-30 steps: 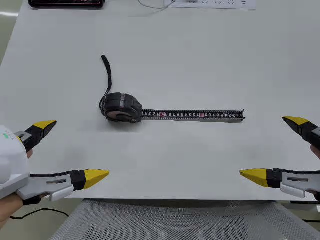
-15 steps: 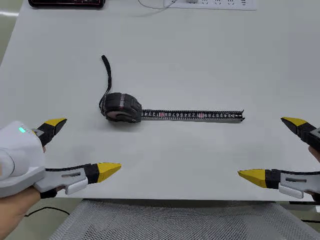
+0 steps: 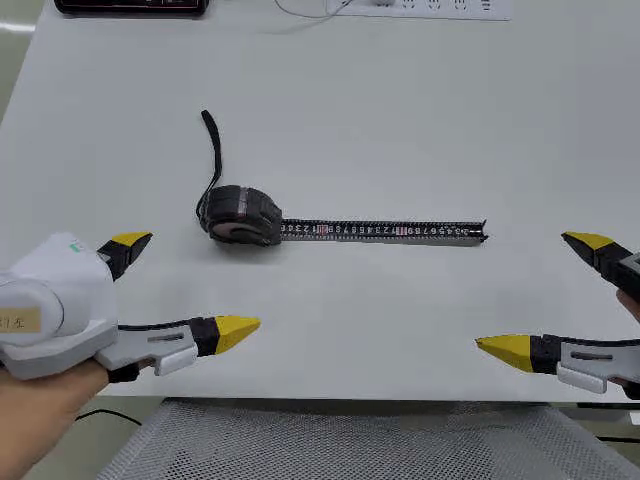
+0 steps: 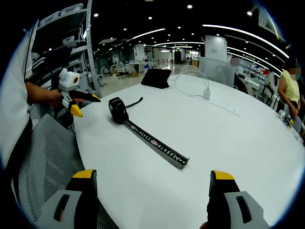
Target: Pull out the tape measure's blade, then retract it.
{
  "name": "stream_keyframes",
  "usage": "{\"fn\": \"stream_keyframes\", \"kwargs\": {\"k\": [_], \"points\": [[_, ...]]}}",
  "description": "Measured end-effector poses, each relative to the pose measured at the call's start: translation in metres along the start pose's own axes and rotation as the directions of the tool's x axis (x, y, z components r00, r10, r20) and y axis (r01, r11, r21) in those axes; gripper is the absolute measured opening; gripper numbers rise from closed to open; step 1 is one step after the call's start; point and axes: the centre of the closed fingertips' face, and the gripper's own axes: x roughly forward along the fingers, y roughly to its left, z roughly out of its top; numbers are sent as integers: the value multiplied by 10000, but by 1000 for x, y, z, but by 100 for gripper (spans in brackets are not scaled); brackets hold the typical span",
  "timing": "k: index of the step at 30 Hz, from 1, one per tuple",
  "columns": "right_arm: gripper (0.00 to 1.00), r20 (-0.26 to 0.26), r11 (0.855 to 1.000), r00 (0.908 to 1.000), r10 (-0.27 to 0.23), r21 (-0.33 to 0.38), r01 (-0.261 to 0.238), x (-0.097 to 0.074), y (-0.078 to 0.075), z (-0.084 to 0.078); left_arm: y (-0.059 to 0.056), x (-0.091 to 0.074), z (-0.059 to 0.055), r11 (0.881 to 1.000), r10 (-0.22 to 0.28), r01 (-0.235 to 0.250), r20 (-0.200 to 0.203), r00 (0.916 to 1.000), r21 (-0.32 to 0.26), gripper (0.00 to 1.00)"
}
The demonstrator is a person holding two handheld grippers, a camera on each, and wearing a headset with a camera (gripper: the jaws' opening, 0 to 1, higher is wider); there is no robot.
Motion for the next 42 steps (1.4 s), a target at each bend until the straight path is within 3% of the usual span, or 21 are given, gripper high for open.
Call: {"fn": "stream_keyframes", "kwargs": {"k": [16,26,42], "points": [[96,118,9999,9999,-17,104,16,0,-3,2,-4,21,9,9996,-77,81,128,9999,-274,98],[94,150,9999,9999,14,125,-16,2,-4,3,1,32,15,9990,16,-7,209,9998,-448,97],[92,203,9995,9998,0,331,-6,2,-8,1,1,54,21,9885,103,-18,552,9984,-1512,95]]}}
